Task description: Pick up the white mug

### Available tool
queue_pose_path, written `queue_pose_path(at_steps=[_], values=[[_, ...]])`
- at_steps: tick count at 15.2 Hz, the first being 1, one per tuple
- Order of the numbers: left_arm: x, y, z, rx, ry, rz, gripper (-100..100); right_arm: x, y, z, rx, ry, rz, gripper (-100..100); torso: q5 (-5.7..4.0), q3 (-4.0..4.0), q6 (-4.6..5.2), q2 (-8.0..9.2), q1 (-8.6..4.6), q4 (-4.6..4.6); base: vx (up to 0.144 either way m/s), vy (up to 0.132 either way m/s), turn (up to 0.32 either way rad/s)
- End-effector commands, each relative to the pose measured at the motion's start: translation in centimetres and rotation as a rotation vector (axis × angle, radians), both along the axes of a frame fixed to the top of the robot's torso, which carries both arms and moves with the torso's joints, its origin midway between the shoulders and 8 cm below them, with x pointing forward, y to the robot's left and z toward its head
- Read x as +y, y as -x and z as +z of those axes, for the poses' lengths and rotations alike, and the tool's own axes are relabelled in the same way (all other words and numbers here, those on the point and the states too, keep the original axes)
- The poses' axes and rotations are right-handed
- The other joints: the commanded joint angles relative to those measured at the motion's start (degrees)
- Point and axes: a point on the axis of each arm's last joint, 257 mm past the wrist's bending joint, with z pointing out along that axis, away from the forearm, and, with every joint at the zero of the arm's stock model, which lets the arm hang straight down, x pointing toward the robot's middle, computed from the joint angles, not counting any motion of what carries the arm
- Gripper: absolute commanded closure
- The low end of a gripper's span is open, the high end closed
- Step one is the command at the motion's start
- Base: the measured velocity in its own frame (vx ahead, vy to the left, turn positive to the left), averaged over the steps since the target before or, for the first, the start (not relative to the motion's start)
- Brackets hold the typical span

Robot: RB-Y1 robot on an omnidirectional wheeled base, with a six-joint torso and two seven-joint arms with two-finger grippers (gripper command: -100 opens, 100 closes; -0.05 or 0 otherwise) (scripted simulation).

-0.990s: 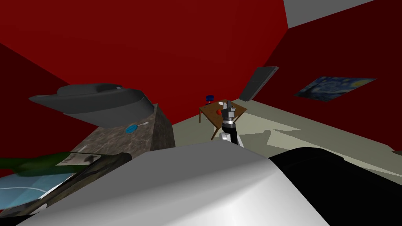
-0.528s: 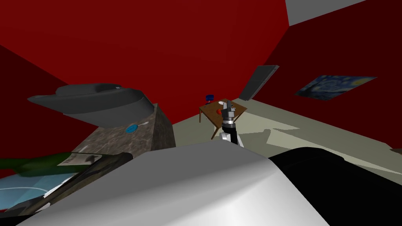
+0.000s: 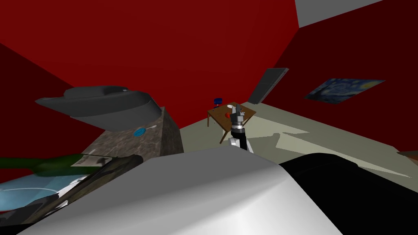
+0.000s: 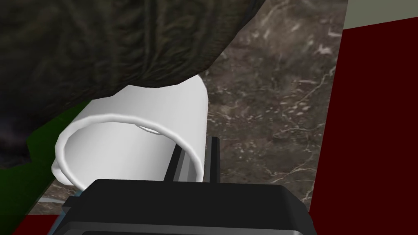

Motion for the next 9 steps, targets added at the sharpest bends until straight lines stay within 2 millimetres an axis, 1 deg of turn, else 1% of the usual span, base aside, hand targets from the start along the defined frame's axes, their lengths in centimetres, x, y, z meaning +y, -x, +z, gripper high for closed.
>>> queue_pose_path(at_steps=[1,4,5,6,7,9], values=[[-0.7,-0.7,0.3,0.002,0.002,0.003,100,0.0,0.0,0.0,0.0,0.0,0.0,0,0.0,0.0,0.0,0.0,0.0,0.0,-0.044,0.031,-0.016],[-1.3,-1.2,0.4,0.005,0.004,0.005,100,0.0,0.0,0.0,0.0,0.0,0.0,0,-0.03,0.0,0.03,0.0,-0.03,-0.01,-0.04,0.036,-0.014],[-1.9,-1.7,0.5,0.007,0.006,0.007,100,0.0,0.0,0.0,0.0,0.0,0.0,0,-0.03,-0.01,0.04,0.0,-0.03,-0.01,-0.046,0.039,-0.019],[-1.9,-1.7,0.5,0.007,0.006,0.007,100,0.0,0.0,0.0,0.0,0.0,0.0,0,-0.05,0.0,0.04,0.01,-0.03,-0.01,-0.044,0.04,-0.015],[-2.5,-2.1,0.6,0.01,0.009,0.008,100,0.0,0.0,0.0,0.0,0.0,0.0,0,-0.05,0.0,0.04,0.01,-0.04,-0.01,-0.042,0.042,-0.015],[-2.2,-1.9,0.6,0.009,0.007,0.006,100,0.0,0.0,0.0,0.0,0.0,0.0,0,-0.07,-0.01,0.06,0.0,-0.06,-0.01,-0.031,0.03,-0.011]])
